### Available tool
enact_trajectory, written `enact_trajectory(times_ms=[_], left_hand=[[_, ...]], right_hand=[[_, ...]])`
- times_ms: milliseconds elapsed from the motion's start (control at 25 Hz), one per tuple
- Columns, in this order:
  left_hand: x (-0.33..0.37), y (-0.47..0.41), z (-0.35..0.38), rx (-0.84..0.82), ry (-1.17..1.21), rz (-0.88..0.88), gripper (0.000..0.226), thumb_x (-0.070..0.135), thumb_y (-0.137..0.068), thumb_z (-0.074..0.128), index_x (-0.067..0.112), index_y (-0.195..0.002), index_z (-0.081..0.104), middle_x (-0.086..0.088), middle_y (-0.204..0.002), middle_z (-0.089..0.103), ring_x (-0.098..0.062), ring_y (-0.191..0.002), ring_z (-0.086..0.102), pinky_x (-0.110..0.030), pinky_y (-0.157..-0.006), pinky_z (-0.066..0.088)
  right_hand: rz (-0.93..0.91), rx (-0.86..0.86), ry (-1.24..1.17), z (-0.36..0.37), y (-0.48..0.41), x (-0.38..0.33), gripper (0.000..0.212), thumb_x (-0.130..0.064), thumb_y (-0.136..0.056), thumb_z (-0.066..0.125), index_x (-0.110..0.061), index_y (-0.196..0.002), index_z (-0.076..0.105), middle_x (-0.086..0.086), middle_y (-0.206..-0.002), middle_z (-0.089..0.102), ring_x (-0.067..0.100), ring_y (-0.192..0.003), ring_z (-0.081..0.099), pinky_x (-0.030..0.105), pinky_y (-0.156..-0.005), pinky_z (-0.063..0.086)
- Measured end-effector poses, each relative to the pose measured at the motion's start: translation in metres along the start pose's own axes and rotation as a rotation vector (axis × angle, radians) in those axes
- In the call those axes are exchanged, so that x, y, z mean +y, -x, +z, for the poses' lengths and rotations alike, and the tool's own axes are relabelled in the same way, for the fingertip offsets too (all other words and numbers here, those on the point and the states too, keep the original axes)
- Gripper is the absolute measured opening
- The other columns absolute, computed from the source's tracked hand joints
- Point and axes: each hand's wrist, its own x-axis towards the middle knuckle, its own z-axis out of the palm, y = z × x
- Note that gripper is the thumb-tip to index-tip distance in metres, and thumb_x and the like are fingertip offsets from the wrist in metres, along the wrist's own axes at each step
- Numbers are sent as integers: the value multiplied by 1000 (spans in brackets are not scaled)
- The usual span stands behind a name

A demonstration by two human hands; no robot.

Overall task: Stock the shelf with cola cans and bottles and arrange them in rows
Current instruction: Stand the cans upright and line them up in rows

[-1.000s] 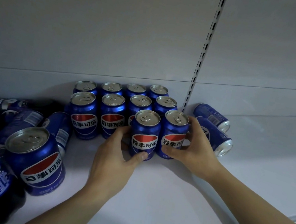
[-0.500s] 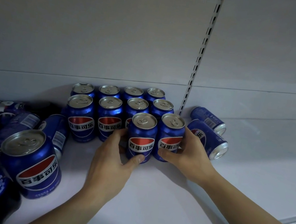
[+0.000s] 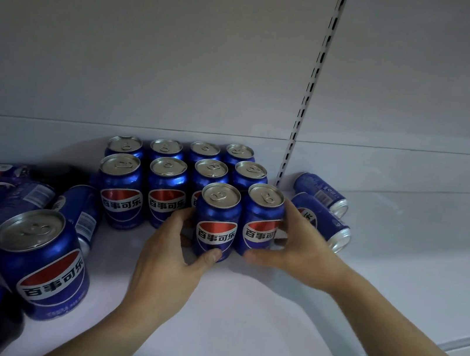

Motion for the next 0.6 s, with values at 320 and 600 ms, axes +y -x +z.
enact_trajectory(times_ms=[320,600], left_hand=[[4,15,-12,-57,96,-81,59,66,-76,67,43,-126,47,20,-119,59,3,-111,57,-23,-89,48],[48,32,-36,50,119,201,23,41,-94,56,40,-117,52,21,-113,60,-4,-109,58,-24,-84,49]], right_hand=[[336,464,505,-43,7,17,53,-45,-74,83,-26,-111,50,-5,-101,52,24,-93,56,33,-73,45],[268,749,-515,-48,33,-20,40,-23,-81,81,-11,-96,46,16,-98,62,26,-69,66,38,-60,54]])
